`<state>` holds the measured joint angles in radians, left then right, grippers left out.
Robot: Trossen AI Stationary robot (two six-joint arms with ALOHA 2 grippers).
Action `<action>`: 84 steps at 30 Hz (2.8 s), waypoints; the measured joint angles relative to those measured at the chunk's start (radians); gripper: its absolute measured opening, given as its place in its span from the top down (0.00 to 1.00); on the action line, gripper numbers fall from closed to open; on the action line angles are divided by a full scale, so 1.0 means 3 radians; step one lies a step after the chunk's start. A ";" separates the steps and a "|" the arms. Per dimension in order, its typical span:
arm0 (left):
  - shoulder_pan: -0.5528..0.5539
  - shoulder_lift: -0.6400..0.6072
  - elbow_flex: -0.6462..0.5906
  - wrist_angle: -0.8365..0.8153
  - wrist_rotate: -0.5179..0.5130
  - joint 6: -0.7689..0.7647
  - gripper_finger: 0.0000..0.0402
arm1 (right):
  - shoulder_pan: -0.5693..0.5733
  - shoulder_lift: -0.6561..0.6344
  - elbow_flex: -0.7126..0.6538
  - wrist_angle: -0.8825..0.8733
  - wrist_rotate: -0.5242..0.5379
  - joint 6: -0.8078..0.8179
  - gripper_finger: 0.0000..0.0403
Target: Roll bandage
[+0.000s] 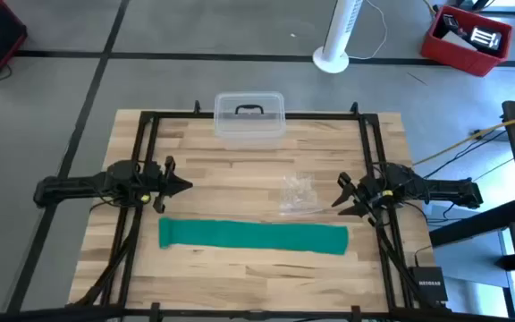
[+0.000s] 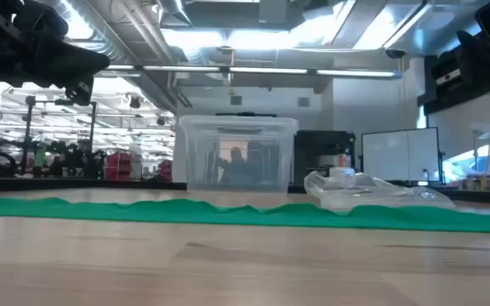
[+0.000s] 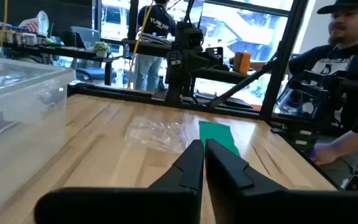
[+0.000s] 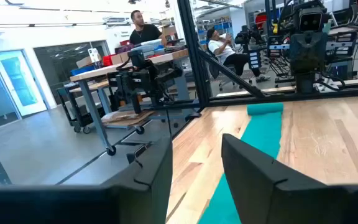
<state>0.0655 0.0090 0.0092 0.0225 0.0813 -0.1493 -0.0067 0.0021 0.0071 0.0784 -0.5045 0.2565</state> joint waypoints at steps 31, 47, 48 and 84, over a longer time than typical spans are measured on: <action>0.0001 0.0000 -0.0001 0.0001 -0.0001 0.0000 0.98 | 0.0000 0.0001 0.0000 0.0000 0.0000 -0.0001 0.65; 0.0000 0.0000 -0.0002 0.0968 -0.0179 -0.0881 0.98 | 0.0001 0.0000 0.0007 0.0089 0.0019 0.0101 0.65; 0.0000 0.0000 -0.0002 0.1116 -0.0183 -0.1056 0.98 | 0.0003 0.0000 0.0013 0.0085 0.0018 0.0198 0.65; -0.1689 0.3590 0.2876 -0.3777 0.0062 -0.4137 1.00 | 0.0000 0.0003 0.0046 -0.0166 0.1011 0.0986 0.65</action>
<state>-0.4412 1.0860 0.8719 -1.1106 0.0999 -1.3903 -0.0067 0.0029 0.0210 0.0287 -0.2012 0.5522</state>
